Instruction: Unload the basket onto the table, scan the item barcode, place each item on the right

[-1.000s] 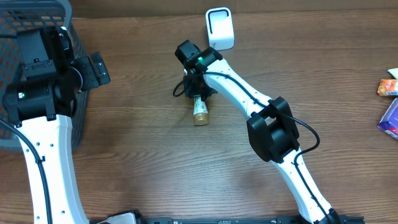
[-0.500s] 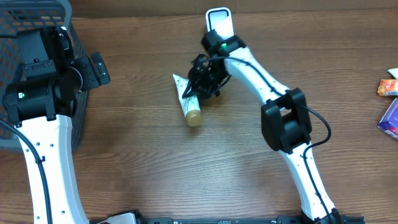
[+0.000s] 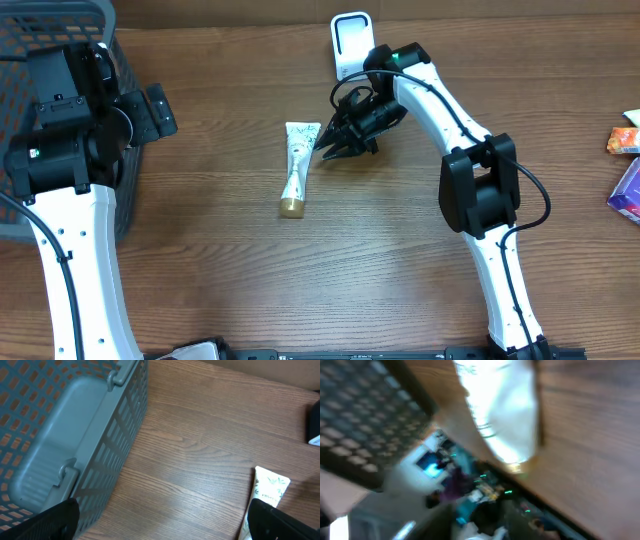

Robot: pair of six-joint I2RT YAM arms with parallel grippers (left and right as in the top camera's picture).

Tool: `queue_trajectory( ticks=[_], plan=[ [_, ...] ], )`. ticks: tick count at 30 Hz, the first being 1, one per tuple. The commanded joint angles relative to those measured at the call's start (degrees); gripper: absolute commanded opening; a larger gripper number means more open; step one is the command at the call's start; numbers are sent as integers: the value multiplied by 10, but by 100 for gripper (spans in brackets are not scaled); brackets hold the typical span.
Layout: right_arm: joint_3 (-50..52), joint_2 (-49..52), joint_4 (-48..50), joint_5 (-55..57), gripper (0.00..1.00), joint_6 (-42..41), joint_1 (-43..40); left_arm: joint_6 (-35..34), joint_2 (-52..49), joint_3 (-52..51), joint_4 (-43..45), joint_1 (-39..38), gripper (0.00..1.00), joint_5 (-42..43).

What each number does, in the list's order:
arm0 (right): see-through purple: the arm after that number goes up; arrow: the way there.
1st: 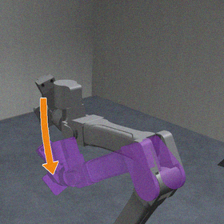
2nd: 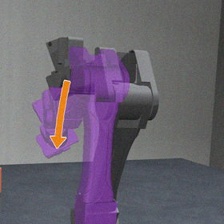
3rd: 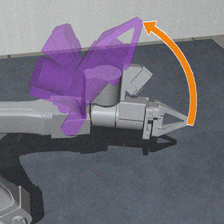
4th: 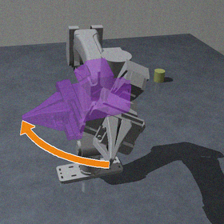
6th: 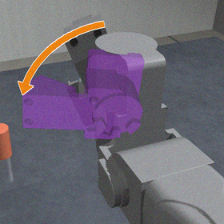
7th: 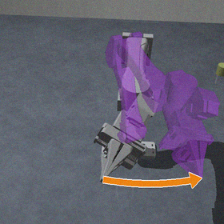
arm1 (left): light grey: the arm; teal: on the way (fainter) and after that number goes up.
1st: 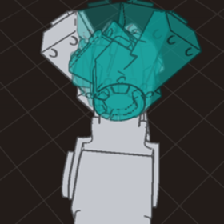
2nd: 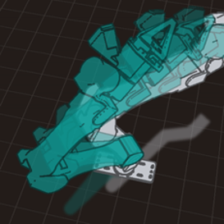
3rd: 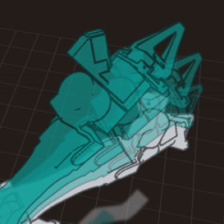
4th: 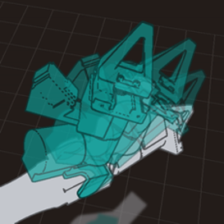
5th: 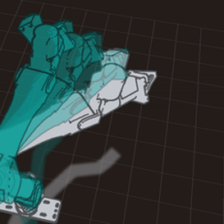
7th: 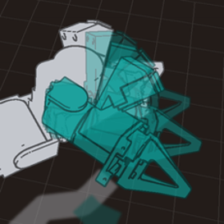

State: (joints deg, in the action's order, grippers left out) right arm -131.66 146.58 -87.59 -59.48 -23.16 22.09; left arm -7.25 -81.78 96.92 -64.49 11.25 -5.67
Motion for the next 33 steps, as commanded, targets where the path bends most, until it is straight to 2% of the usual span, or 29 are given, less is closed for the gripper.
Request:
queue_trajectory(
  ticks=[1,2,4,7,15,17,23,27,31,33],
  plan=[
    [-3,-3,-15,177,73,2,10,9,1,9,2,0,100,-5],
    [-3,-3,-35,236,82,3,14,9,1,9,2,0,100,-5],
    [-3,-3,-82,341,93,2,28,9,1,9,2,0,100,-5],
    [-3,-3,-95,404,98,-13,52,9,1,9,2,0,100,-5],
    [-3,-4,-95,420,98,-122,175,9,1,9,2,0,100,-5],
    [-3,-9,-95,460,98,-185,198,9,1,9,2,0,100,-5],
    [-3,-64,-95,492,96,-247,200,9,1,9,2,0,100,-5],
    [-3,-105,-85,509,100,-309,198,9,1,9,2,0,100,-5],
    [-3,-109,-27,426,100,-370,200,9,1,9,2,0,100,-5],
    [-3,-109,-1,428,100,-415,207,9,1,9,2,0,100,-5]
  ],
)
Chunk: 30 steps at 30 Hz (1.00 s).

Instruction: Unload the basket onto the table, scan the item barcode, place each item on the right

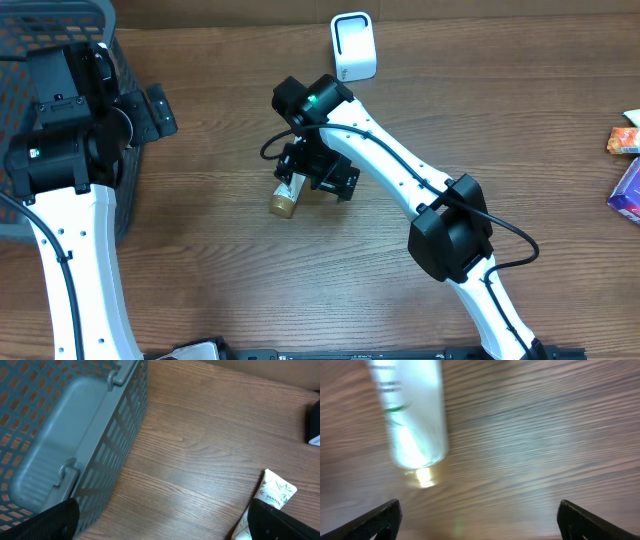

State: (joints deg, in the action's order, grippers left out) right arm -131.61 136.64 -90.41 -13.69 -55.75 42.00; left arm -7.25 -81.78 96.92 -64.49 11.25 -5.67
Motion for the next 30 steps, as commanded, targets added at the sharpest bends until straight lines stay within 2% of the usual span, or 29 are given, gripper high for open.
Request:
queue_trajectory(
  ticks=[1,6,13,19,21,24,25,30],
  plan=[
    [-3,-10,42,-29,100,-103,10,9,1,9,2,0,100,-5],
    [-3,-10,91,61,100,-185,24,9,1,9,2,0,100,-5],
    [4,4,122,64,100,-185,42,9,1,9,2,0,100,-5],
    [82,7,184,59,100,-185,58,9,1,9,2,0,100,-5],
    [106,7,197,58,97,-184,57,9,1,9,2,0,100,-5],
    [123,7,206,59,81,-184,54,9,1,9,2,0,100,-5],
    [123,7,206,61,79,-182,54,9,1,9,2,0,100,-5],
    [124,8,220,86,79,-158,54,9,1,9,2,0,100,-5]
  ],
)
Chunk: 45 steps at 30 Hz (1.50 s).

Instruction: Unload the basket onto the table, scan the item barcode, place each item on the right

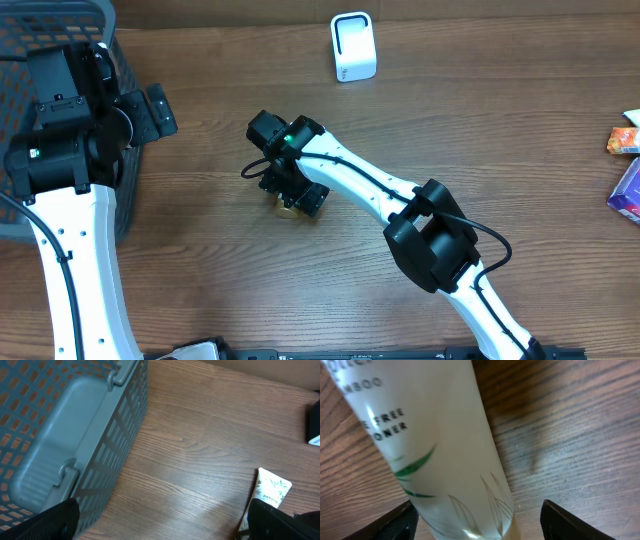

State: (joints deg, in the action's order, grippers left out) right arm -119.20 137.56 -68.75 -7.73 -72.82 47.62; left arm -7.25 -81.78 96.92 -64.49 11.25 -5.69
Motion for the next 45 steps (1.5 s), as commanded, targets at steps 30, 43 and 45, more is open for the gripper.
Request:
queue_trajectory(
  ticks=[30,43,45],
  plan=[
    [-1,29,-74,-396,39,222,-52,9,1,9,2,0,100,-5],
    [-1,29,-195,-575,29,268,-129,9,1,9,2,0,100,-5],
    [-1,29,-229,-589,28,269,-138,9,1,9,2,0,100,-5]
  ],
)
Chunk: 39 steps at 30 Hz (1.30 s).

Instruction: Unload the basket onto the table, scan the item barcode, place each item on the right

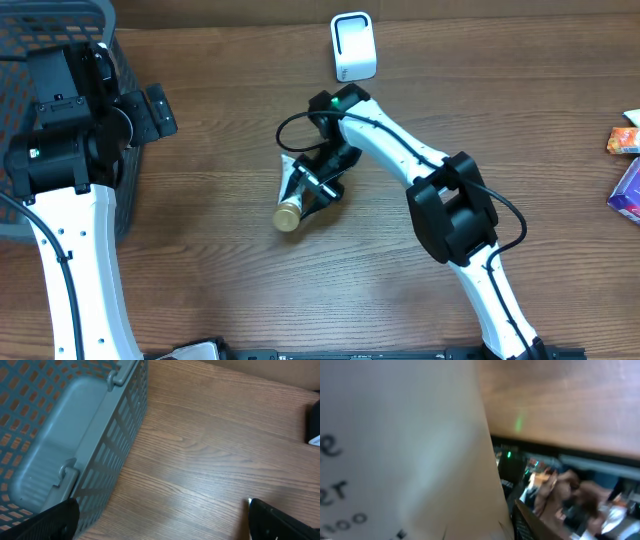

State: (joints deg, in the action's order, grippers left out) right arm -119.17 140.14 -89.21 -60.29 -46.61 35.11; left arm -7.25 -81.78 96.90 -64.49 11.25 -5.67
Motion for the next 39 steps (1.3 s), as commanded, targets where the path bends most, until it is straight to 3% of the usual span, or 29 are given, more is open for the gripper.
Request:
queue_trajectory(
  ticks=[1,9,13,24,27,30,39],
  plan=[
    [-1,3,-40,-68,28,7,-17,9,1,10,2,0,100,-5],
    [-2,3,-79,-155,20,36,-33,9,1,10,2,0,100,-5],
    [-2,3,-79,-219,5,31,-33,9,1,10,2,0,100,-5],
    [-2,3,-79,-238,6,-151,-57,9,1,10,2,0,100,-5],
    [-1,3,-66,-205,7,-209,-71,9,1,10,2,0,100,-5],
    [-1,3,-43,-132,17,-271,-91,9,1,10,2,0,100,-5],
    [-1,3,-29,71,21,-275,-128,9,1,10,2,0,100,-5]
  ],
)
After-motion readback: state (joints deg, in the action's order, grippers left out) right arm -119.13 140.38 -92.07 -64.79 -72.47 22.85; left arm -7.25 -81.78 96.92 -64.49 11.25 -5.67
